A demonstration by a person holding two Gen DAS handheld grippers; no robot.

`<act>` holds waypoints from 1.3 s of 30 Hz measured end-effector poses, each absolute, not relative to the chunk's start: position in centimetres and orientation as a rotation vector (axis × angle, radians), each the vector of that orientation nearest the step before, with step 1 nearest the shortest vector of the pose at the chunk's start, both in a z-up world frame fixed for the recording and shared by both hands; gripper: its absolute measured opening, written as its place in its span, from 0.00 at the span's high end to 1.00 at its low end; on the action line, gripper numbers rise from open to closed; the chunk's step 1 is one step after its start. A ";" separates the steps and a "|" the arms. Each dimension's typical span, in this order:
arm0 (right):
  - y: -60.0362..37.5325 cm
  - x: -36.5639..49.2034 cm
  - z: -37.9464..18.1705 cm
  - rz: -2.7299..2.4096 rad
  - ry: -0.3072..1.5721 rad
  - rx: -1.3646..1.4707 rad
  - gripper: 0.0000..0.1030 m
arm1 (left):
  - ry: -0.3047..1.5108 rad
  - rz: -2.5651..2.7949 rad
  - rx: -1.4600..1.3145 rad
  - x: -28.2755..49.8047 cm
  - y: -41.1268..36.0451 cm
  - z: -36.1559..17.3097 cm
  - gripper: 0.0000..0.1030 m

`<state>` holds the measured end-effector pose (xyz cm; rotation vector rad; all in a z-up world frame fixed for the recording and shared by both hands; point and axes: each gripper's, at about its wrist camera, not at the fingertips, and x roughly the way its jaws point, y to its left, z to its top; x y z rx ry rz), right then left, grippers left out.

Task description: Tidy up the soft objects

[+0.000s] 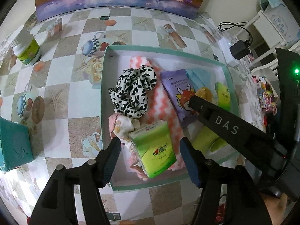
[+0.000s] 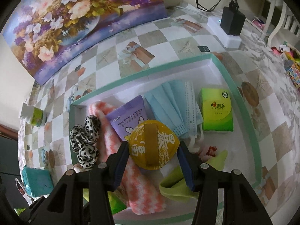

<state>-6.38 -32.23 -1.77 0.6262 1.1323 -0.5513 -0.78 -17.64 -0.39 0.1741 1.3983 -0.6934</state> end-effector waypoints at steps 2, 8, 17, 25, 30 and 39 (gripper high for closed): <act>-32.1 -6.3 -1.5 -0.552 1.129 0.617 0.44 | 1.397 -0.687 0.174 -0.6 -17.6 -0.3 0.35; -32.1 -6.4 -0.5 -0.577 1.101 0.601 0.36 | 1.358 -0.652 0.166 0.2 -16.9 0.5 0.35; -32.0 -6.2 -0.1 -0.579 1.099 0.580 0.35 | 1.330 -0.513 0.142 2.6 -14.4 0.4 0.29; -30.2 -4.8 -0.4 -0.534 1.143 0.479 0.21 | 1.304 -0.402 0.127 4.5 -12.4 -0.5 0.12; -29.4 -4.4 -0.3 -0.532 1.148 0.428 0.07 | 1.284 -0.355 0.127 5.1 -11.7 -0.7 0.07; -29.1 -4.5 -0.1 -0.560 1.147 0.392 0.00 | 1.243 -0.308 0.153 5.1 -11.0 -0.3 0.04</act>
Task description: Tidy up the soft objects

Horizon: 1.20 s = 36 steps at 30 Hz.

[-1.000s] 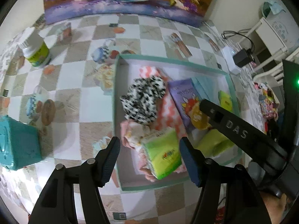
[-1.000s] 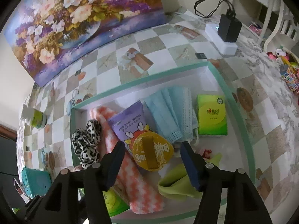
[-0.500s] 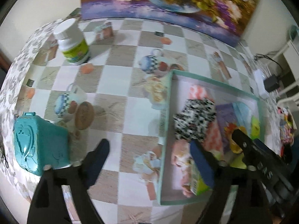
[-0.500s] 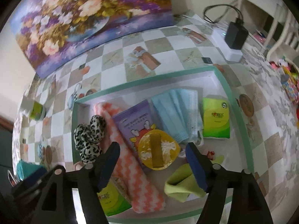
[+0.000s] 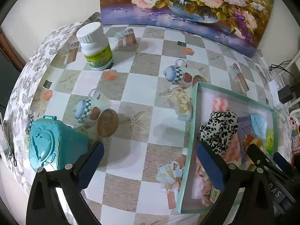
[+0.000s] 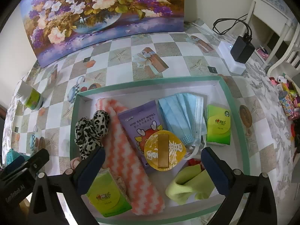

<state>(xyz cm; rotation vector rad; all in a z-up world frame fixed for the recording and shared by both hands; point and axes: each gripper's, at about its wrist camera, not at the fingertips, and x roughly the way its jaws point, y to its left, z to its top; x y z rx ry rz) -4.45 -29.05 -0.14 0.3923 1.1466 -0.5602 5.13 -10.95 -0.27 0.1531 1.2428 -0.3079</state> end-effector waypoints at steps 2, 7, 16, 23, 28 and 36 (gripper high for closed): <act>-28.9 -4.5 0.0 -0.561 1.144 0.389 0.00 | 1.245 -0.307 0.148 5.1 -10.7 -0.2 0.04; -28.4 -5.0 0.3 -0.560 1.133 0.388 0.00 | 1.230 -0.279 0.152 4.8 -9.8 0.7 0.04; -27.1 -6.5 1.4 -0.540 1.109 0.380 0.00 | 1.146 -0.251 0.199 2.8 -8.6 3.1 0.04; -25.7 -8.0 2.0 -0.524 1.098 0.361 0.00 | 1.109 -0.198 0.249 1.7 -7.4 3.7 0.04; -24.8 -8.9 2.3 -0.512 1.090 0.351 0.00 | 1.153 -0.207 0.205 1.0 -5.9 3.4 0.04; -24.0 -10.4 2.4 -0.500 1.084 0.342 0.00 | 1.193 -0.211 0.212 -0.5 -4.2 2.4 0.04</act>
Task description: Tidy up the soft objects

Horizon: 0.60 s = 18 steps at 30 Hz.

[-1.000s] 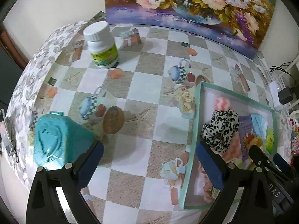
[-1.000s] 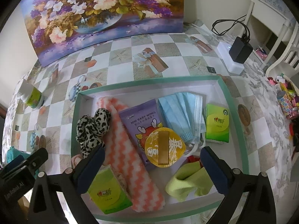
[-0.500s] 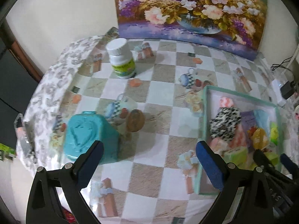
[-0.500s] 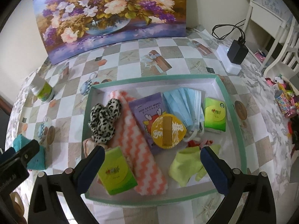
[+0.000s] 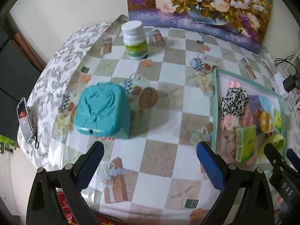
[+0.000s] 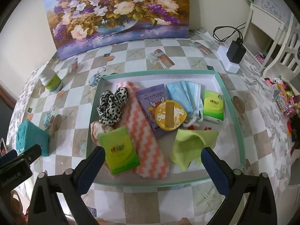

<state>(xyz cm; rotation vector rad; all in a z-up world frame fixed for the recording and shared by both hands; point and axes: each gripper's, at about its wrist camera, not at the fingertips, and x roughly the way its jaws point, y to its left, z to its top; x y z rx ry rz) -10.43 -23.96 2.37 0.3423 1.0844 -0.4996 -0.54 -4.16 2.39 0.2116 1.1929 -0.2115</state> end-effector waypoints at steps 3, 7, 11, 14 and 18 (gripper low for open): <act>-23.6 -10.8 2.4 -0.498 1.085 0.340 0.00 | 1.198 -0.218 0.215 -1.1 -3.7 2.2 0.04; -23.2 -11.2 2.4 -0.493 1.084 0.335 0.00 | 1.203 -0.220 0.226 -1.7 -3.3 2.0 0.04; -22.8 -11.8 2.6 -0.486 1.077 0.335 0.00 | 1.194 -0.211 0.225 -2.2 -2.7 2.1 0.04; -22.7 -12.1 2.7 -0.490 1.068 0.335 0.00 | 1.194 -0.211 0.226 -2.4 -2.4 2.0 0.04; -22.6 -12.3 3.0 -0.492 1.059 0.335 0.00 | 1.194 -0.210 0.221 -2.4 -2.2 2.1 0.04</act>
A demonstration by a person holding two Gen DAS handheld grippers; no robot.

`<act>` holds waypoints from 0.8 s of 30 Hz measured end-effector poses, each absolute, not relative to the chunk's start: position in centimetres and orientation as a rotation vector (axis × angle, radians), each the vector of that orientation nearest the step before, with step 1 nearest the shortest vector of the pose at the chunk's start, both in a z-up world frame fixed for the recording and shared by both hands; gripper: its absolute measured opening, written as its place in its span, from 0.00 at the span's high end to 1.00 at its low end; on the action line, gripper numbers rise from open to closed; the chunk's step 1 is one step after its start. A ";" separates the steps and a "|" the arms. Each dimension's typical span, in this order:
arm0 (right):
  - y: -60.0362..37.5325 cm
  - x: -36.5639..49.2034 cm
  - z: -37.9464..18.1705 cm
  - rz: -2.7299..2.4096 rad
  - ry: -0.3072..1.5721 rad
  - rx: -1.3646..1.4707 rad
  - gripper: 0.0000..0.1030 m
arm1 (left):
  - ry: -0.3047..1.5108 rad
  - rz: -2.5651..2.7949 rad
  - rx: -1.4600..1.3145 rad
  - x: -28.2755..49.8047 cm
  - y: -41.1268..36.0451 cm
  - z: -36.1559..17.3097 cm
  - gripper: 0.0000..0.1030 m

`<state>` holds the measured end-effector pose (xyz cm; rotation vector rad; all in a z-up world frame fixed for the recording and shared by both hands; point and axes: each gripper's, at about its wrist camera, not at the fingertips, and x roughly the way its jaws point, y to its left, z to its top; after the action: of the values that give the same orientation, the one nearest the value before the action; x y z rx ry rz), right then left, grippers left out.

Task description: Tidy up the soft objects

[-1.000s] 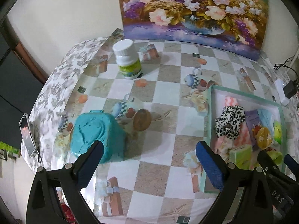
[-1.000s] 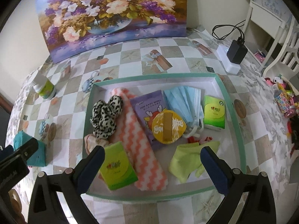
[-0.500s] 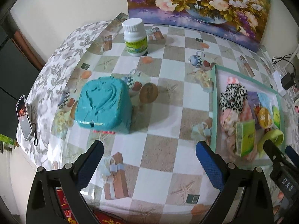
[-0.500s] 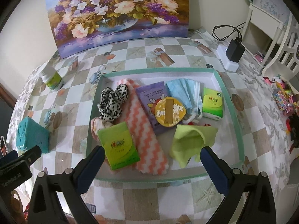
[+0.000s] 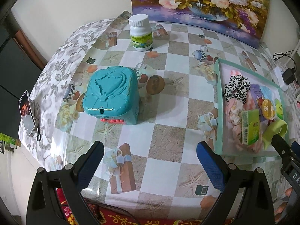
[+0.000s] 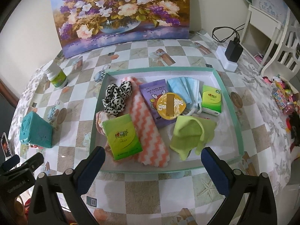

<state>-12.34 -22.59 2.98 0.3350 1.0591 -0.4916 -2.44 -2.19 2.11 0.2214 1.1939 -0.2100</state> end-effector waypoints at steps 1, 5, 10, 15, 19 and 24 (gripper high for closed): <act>-22.6 -12.4 3.0 -0.492 1.058 0.335 0.00 | 1.190 -0.210 0.220 -2.5 -2.2 2.2 0.04; -22.6 -12.3 2.9 -0.486 1.062 0.334 0.00 | 1.180 -0.218 0.222 -2.5 -2.4 2.4 0.04; -22.4 -12.3 3.0 -0.481 1.062 0.324 0.00 | 1.175 -0.234 0.228 -2.5 -2.6 2.5 0.04; -22.1 -12.0 2.9 -0.476 1.067 0.309 0.00 | 1.167 -0.246 0.222 -2.4 -2.6 2.8 0.04; -22.0 -12.0 2.9 -0.471 1.070 0.311 0.00 | 1.170 -0.248 0.221 -2.4 -2.6 2.7 0.04; -22.0 -11.9 2.9 -0.465 1.073 0.306 0.00 | 1.166 -0.253 0.226 -2.5 -2.8 2.7 0.04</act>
<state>-11.91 -22.05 2.93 0.3065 1.0735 -0.4655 -2.45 -2.84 2.75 0.2257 1.1663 -0.2530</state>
